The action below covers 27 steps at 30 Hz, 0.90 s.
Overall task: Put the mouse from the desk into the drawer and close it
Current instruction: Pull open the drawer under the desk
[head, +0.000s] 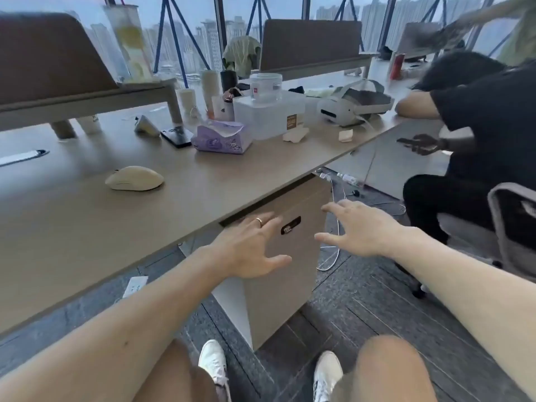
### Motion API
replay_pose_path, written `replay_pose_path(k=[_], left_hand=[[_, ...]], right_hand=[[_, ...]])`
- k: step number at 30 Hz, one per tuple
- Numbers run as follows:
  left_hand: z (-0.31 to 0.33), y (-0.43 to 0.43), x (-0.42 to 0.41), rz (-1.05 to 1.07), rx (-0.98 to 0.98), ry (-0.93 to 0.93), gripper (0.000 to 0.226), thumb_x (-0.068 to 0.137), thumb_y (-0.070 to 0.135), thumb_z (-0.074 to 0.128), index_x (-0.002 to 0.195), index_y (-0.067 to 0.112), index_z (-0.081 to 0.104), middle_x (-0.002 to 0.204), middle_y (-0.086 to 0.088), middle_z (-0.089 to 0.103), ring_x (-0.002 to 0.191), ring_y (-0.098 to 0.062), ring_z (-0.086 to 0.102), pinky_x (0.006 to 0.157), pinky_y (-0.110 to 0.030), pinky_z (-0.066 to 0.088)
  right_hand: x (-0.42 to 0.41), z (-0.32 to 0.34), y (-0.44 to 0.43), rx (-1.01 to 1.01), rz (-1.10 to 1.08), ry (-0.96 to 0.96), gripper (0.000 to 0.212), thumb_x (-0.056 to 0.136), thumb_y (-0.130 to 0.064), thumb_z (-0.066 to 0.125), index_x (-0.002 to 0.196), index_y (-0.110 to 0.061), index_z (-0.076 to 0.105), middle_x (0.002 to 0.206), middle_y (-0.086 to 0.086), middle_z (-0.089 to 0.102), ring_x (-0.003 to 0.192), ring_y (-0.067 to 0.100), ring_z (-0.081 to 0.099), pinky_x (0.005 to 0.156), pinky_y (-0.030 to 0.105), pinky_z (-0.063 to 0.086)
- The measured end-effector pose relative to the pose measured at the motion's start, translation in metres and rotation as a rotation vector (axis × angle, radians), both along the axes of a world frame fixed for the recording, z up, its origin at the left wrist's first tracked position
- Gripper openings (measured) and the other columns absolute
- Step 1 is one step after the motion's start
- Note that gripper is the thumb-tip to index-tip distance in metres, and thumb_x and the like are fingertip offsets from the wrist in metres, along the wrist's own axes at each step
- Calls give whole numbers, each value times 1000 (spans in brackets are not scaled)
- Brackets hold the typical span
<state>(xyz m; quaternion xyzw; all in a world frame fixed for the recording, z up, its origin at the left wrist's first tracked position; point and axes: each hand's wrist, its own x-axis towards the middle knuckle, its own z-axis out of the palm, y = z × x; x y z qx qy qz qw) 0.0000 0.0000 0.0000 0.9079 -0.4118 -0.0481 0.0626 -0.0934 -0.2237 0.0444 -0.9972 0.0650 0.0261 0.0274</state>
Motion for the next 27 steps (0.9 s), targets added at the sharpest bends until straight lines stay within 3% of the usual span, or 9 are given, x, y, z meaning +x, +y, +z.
replay_pose_path(k=[4, 8, 11, 14, 18, 23, 27], left_hand=[[-25, 7, 15, 85, -2, -23, 97, 83, 77, 39, 157, 22, 11, 166, -3, 17, 151, -24, 17, 120, -47, 24], [-40, 6, 17, 120, -39, -142, 91, 83, 72, 42, 151, 13, 27, 158, -6, 32, 142, -26, 27, 118, -41, 25], [-45, 4, 14, 148, -105, -206, 83, 83, 69, 43, 146, 15, 37, 149, -2, 43, 132, -25, 37, 112, -39, 30], [-50, 4, 14, 161, -195, -232, 71, 86, 62, 47, 142, 17, 45, 144, 3, 49, 127, -21, 42, 108, -36, 34], [-53, 9, 20, 162, -242, -211, 59, 91, 49, 50, 142, 21, 48, 145, 9, 50, 127, -17, 43, 105, -32, 35], [-56, 9, 25, 154, -273, -220, 47, 95, 24, 50, 142, 22, 52, 142, 10, 54, 122, -16, 47, 101, -35, 43], [-60, 9, 27, 161, -257, -231, 60, 85, 3, 56, 142, 21, 52, 141, 10, 55, 119, -18, 49, 96, -33, 43]], right_hand=[[29, -39, 17, 82, -17, 56, 59, 90, -60, 45, 138, -27, 46, 134, 1, 56, 121, 24, 55, 95, 45, 49], [65, -77, 26, 286, -126, 38, 47, 87, -57, 47, 118, -25, 62, 112, 6, 69, 100, 30, 65, 85, 41, 53], [92, -107, 28, 529, -220, -3, 39, 90, -46, 53, 104, -13, 69, 99, 11, 73, 91, 33, 67, 77, 36, 54], [115, -131, 26, 853, -391, -35, 33, 92, -38, 57, 95, -6, 67, 96, 21, 73, 90, 40, 69, 79, 46, 56], [123, -132, 33, 1296, -657, -71, 22, 98, -14, 49, 110, 2, 58, 82, 17, 63, 59, 23, 56, 53, 30, 48], [123, -135, 39, 1542, -683, -78, 16, 101, -18, 44, 98, -6, 54, 68, 8, 55, 53, 18, 49, 52, 29, 43], [122, -140, 39, 1612, -674, -107, 24, 99, -20, 51, 77, -12, 50, 65, 5, 54, 45, 12, 48, 37, 18, 42]])
